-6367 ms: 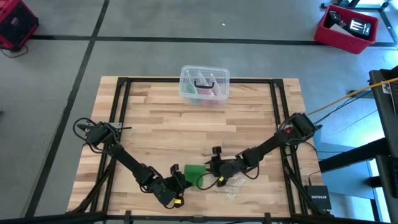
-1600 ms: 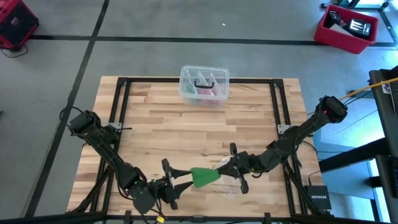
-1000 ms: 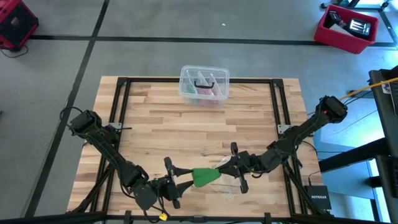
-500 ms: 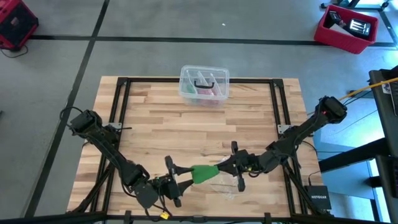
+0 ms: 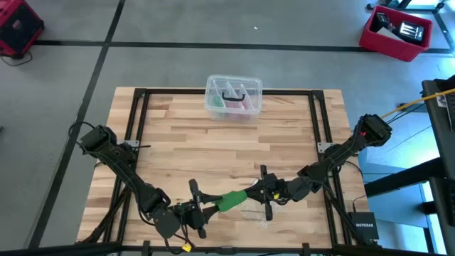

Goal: Roll bandage
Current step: Roll the green bandage

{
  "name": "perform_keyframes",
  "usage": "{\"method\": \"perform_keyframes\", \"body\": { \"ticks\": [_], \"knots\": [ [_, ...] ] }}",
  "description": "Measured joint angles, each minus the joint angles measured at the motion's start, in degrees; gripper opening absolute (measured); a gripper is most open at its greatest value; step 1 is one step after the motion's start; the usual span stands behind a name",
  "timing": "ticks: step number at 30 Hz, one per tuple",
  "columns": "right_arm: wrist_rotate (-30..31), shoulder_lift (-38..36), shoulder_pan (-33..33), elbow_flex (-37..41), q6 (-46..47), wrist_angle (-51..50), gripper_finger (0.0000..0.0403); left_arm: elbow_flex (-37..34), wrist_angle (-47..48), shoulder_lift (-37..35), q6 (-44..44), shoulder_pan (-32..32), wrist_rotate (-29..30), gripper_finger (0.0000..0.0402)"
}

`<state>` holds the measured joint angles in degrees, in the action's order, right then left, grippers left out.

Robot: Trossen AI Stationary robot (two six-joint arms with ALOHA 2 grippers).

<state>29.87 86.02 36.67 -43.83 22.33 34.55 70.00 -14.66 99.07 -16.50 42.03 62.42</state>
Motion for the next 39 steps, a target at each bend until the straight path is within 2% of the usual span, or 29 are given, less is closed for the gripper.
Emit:
{"method": "perform_keyframes", "body": {
  "ticks": [4,7,9,13,19,25,28,35,39],
  "knots": [
    [-1.0,0.6,0.0,0.1,-0.2,1.1,0.0015,0.0,0.6,0.0,1.4,-0.6,-3.8,0.0067],
    [-1.0,0.5,0.1,0.1,-1.9,1.1,0.0024,0.0,0.3,-0.1,0.8,-0.6,-3.2,0.0024],
    [-1.4,-0.2,0.2,0.1,-3.9,0.6,0.0032,0.0,-0.7,-0.4,-0.3,-0.3,-3.0,0.0012],
    [-4.8,-4.7,0.1,0.0,-6.0,-4.0,0.0045,0.1,-3.5,-1.4,-1.3,0.8,-1.8,0.0017],
    [-12.7,-12.5,0.2,-0.1,-5.9,-16.0,0.0050,0.1,-9.5,-4.4,-7.1,2.5,-0.9,0.0008],
    [-12.9,-13.6,0.0,-0.1,-6.4,-17.5,0.0051,0.1,-10.9,-5.1,-6.3,2.4,-1.2,0.0017],
    [-12.4,-13.0,0.0,-0.1,-9.4,-16.2,0.0064,0.1,-11.9,-5.3,-5.6,2.3,-1.2,0.0013],
    [-6.9,-4.0,0.0,0.0,-15.6,-5.4,0.0157,0.1,-11.7,-5.2,-1.2,1.3,-1.8,0.0017],
    [-6.9,-0.1,-0.7,0.0,-19.7,3.1,0.0188,0.1,-11.5,-5.2,-0.6,1.4,-1.8,0.0016]
  ]
}}
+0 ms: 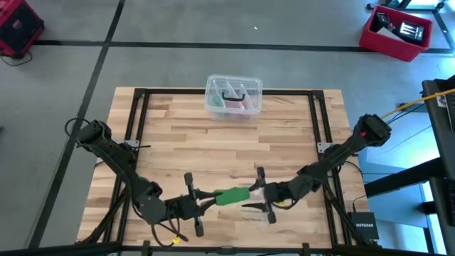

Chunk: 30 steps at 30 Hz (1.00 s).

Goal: Roll bandage
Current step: Roll the green bandage

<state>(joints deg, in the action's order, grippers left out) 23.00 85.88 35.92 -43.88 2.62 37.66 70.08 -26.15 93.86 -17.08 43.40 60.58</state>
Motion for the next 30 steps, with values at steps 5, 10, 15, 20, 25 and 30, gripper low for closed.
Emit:
{"method": "perform_keyframes", "body": {
  "ticks": [5,10,15,20,25,30],
  "knots": [
    [4.5,3.1,0.0,0.0,-4.9,10.7,0.0188,0.0,0.0,0.0,0.2,0.0,-0.1,0.0015],
    [7.2,4.2,-1.3,0.0,-7.8,11.6,0.0168,0.0,-0.1,0.0,0.5,0.0,-0.2,0.0021],
    [9.4,4.0,-1.9,0.0,-9.4,9.9,0.0150,0.0,-0.2,0.0,0.3,0.8,-1.0,0.0016],
    [5.1,3.9,-1.8,0.0,-7.3,10.6,0.0148,0.0,-0.3,0.0,0.3,1.2,-1.0,0.0021],
    [0.7,5.8,-3.0,-2.4,-6.2,10.1,0.0147,0.0,-0.3,0.0,0.4,0.4,-1.5,0.0017],
    [4.4,7.0,-3.8,-3.8,-12.5,10.2,0.0112,0.0,-0.3,0.0,0.8,0.4,-3.6,0.0021]
  ]
}}
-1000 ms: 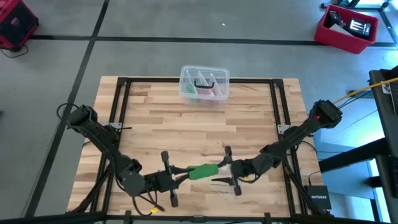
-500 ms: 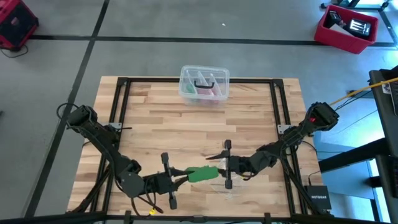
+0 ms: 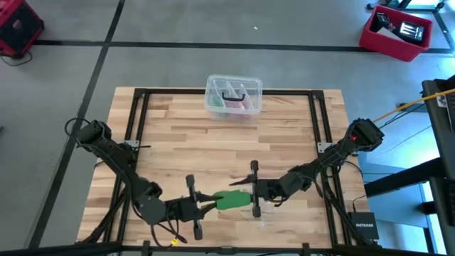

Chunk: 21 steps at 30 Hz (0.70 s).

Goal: Roll bandage
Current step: Roll the green bandage

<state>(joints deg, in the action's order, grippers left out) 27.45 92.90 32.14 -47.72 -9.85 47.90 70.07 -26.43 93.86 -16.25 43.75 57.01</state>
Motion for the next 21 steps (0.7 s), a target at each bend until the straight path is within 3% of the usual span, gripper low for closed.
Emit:
{"method": "perform_keyframes", "body": {
  "ticks": [4,10,21],
  "knots": [
    [5.9,0.0,0.9,0.0,-7.6,-0.3,0.0016,0.0,-0.9,0.0,0.0,1.1,-1.1,0.0020],
    [21.0,-0.8,3.4,0.0,-22.0,-0.3,0.0005,0.0,-3.5,0.0,-0.3,3.2,-16.9,0.0019],
    [28.1,-2.1,4.8,-0.2,-35.8,0.2,0.0003,-0.1,-0.5,0.0,8.4,4.9,-32.0,0.0017]
  ]
}}
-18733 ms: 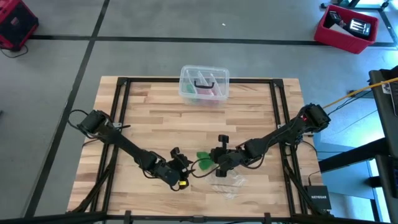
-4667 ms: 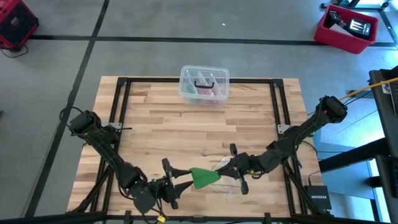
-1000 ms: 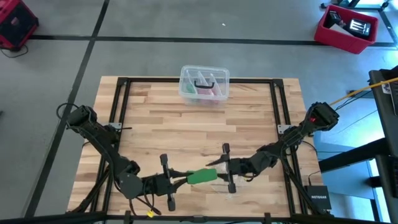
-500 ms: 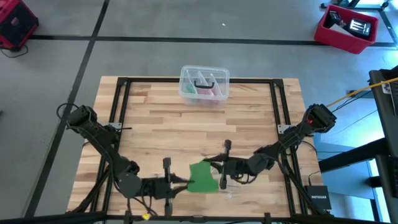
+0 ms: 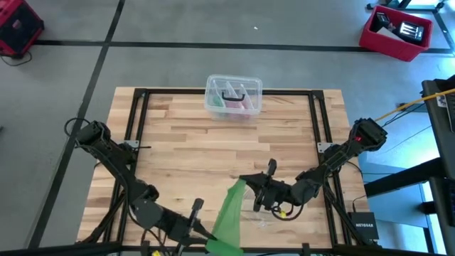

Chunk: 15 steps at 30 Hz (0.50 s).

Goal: Roll bandage
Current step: Roll the green bandage

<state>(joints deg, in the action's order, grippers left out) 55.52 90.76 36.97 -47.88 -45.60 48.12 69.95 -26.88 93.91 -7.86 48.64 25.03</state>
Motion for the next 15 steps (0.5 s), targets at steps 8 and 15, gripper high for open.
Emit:
{"method": "perform_keyframes", "body": {
  "ticks": [8,15],
  "knots": [
    [-3.1,0.1,-0.3,0.2,4.7,1.1,0.0002,0.0,-2.7,0.0,-3.5,-1.1,11.9,0.0020],
    [-15.0,0.1,-0.3,0.2,23.0,-5.2,0.0016,0.1,-15.7,0.0,-16.6,-3.0,17.1,0.0021]
  ]
}}
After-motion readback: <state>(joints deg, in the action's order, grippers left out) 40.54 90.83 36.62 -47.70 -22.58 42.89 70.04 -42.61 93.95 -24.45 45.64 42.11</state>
